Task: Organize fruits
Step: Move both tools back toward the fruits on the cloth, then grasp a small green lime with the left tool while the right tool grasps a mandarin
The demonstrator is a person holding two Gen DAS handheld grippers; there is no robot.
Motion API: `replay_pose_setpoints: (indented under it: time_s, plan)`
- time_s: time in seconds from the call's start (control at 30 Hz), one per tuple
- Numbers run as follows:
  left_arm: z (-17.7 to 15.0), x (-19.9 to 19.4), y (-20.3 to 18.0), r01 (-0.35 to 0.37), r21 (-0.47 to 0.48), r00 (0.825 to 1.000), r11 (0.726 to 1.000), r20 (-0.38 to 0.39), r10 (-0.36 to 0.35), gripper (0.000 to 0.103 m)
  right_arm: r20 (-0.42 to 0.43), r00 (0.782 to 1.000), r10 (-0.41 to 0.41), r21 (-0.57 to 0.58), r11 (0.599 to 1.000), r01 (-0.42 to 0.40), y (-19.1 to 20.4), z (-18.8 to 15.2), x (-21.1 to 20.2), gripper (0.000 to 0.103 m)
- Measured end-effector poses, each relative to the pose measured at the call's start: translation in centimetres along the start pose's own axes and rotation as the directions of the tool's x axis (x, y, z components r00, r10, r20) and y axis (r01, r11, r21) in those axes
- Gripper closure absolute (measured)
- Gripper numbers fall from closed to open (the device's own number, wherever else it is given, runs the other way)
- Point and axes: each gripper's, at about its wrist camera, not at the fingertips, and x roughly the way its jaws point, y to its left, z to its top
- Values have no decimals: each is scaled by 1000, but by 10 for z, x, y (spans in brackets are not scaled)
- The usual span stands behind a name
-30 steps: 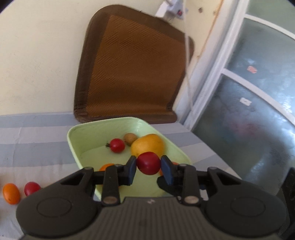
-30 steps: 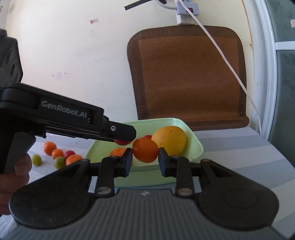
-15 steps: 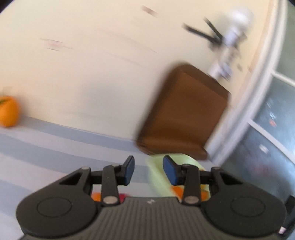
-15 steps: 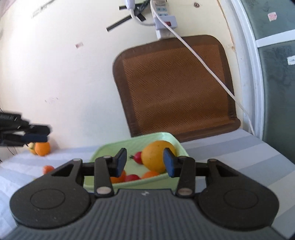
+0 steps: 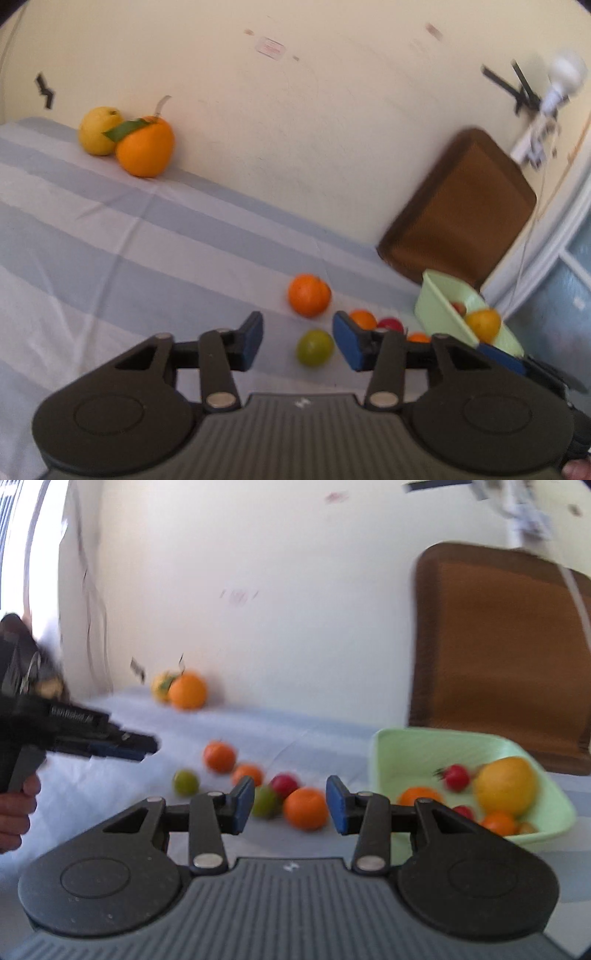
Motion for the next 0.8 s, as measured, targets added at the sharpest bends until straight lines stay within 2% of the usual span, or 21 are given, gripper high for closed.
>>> replay_pose_setpoints:
  time_s: [0.17,0.3,0.4,0.5,0.6,0.67,0.7,0.73,0.8]
  plan:
    - [-9,13,-23,-13,132,1000,991,-10,14,57,-54,998,-35,-96,995,29,15,-3,23,59]
    - [-14,23,-31,-43,174,999,984,-26,48,57,-75,994,-82,-99,992,74,10,3,34,59]
    - [-17,31,-34,-56,190,997,980,-43,66,57,-87,987,-138,-180,976,121,16,4,42,59]
    - [-19,32,-38,-58,218,997,974,-41,69,57,-119,979,-167,-265,955,131,19,-1,48,58]
    - [-22,37,-42,-68,242,994,968,-65,86,65,-151,972,-177,-321,939,121,19,-3,56,59]
    - [-22,39,-43,-73,250,993,966,-67,92,65,-152,970,-189,-358,925,124,20,-2,60,59]
    - [-23,39,-43,-76,251,993,965,-66,96,71,-153,970,-188,-364,923,121,20,0,61,59]
    - [-23,40,-43,-81,251,993,965,-67,101,75,-156,970,-185,-364,924,117,19,1,62,60]
    - [-23,40,-41,-77,243,993,967,-67,96,75,-158,971,-179,-361,926,112,18,3,61,66]
